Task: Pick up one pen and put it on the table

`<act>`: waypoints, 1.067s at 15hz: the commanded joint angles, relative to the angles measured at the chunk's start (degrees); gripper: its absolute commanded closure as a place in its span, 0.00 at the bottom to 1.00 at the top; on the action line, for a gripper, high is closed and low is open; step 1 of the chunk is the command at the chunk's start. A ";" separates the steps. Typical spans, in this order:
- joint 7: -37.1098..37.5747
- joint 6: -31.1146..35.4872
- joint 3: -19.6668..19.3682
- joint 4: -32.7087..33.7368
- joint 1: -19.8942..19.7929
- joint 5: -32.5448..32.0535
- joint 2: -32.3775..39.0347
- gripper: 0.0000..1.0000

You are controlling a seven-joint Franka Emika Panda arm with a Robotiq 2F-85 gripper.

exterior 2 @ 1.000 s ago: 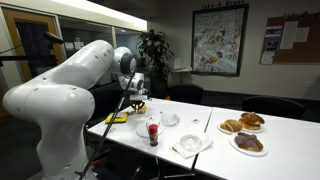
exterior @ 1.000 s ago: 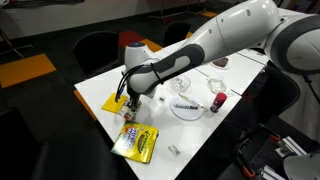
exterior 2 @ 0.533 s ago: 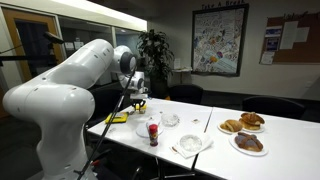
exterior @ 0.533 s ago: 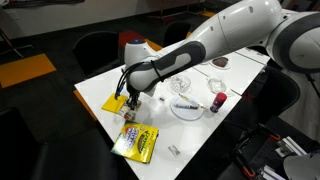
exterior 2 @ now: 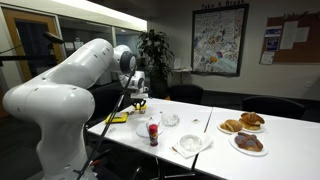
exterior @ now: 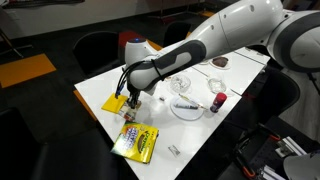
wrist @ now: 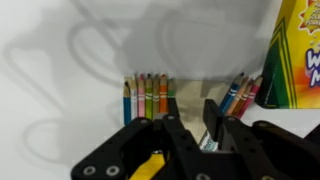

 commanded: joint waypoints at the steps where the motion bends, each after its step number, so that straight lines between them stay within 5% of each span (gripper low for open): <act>1: 0.97 -1.13 -1.15 -1.36 0.52 -0.16 -1.18 0.68; 16: 1.04 -3.65 -1.61 0.51 0.66 -0.10 1.22 0.78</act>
